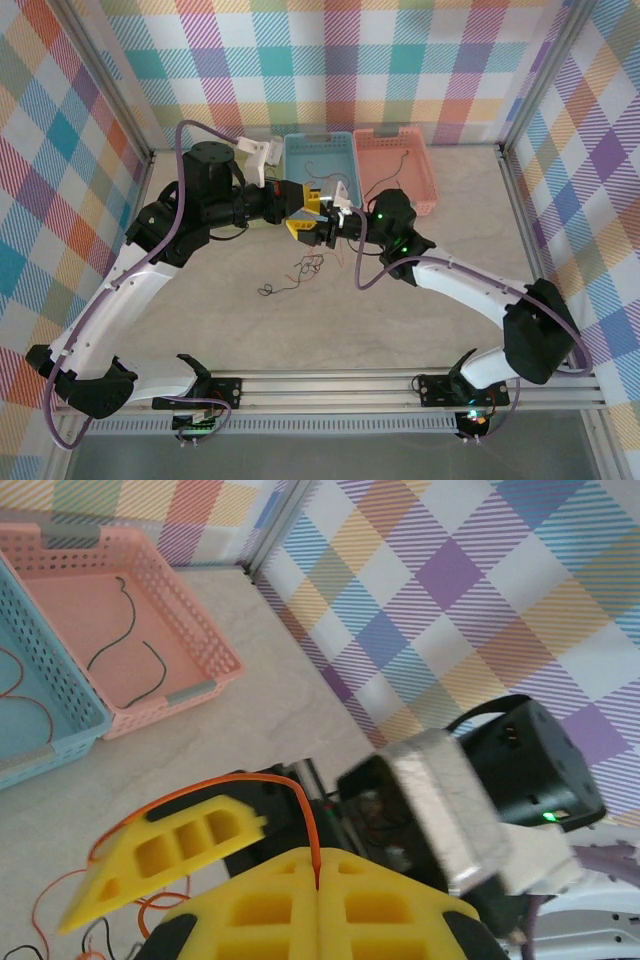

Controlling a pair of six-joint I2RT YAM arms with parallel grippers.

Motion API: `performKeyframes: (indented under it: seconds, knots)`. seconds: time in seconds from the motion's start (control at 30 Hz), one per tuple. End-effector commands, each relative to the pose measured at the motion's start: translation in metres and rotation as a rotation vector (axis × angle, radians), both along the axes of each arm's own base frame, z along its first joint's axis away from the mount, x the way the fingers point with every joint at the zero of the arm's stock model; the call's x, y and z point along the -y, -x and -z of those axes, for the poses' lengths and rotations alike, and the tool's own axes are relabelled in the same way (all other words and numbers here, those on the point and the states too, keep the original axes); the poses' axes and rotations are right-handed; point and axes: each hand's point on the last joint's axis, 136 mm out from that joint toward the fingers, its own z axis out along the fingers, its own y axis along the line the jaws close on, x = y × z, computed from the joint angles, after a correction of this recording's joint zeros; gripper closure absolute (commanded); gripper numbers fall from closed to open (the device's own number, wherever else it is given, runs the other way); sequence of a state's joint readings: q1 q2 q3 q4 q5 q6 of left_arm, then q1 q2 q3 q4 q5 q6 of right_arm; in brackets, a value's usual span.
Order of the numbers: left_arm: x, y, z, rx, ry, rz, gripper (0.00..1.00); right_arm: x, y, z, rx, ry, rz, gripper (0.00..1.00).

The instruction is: Untangle the cables

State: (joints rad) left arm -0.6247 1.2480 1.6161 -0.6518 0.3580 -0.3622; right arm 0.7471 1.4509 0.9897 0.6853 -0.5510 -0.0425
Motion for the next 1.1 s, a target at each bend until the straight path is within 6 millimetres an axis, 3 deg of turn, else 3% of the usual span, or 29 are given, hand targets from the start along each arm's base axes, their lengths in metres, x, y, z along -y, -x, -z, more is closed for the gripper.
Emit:
performKeyframes:
  seconds: [0.0, 0.2, 0.43, 0.57, 0.77, 1.07]
  knots:
    - [0.0, 0.004, -0.015, 0.021, 0.054, 0.019, 1.0, -0.009, 0.002, 0.001, 0.004, -0.01, -0.045, 0.54]
    - [0.0, 0.009, -0.032, 0.041, 0.084, 0.032, 1.0, -0.019, -0.012, 0.051, -0.071, 0.054, -0.028, 0.6]
    - [-0.002, 0.014, -0.058, 0.078, 0.119, 0.037, 1.0, -0.027, -0.027, 0.123, -0.184, 0.149, 0.001, 0.65]
    - [-0.01, 0.018, -0.081, 0.125, 0.131, 0.018, 1.0, -0.023, -0.036, 0.164, -0.239, 0.202, 0.042, 0.67]
    - [-0.026, 0.028, -0.122, 0.214, 0.153, -0.021, 1.0, -0.009, -0.054, 0.191, -0.341, 0.272, 0.099, 0.69]
    - [-0.059, 0.037, -0.16, 0.334, 0.178, -0.143, 1.0, 0.012, -0.076, 0.224, -0.463, 0.37, 0.193, 0.75]
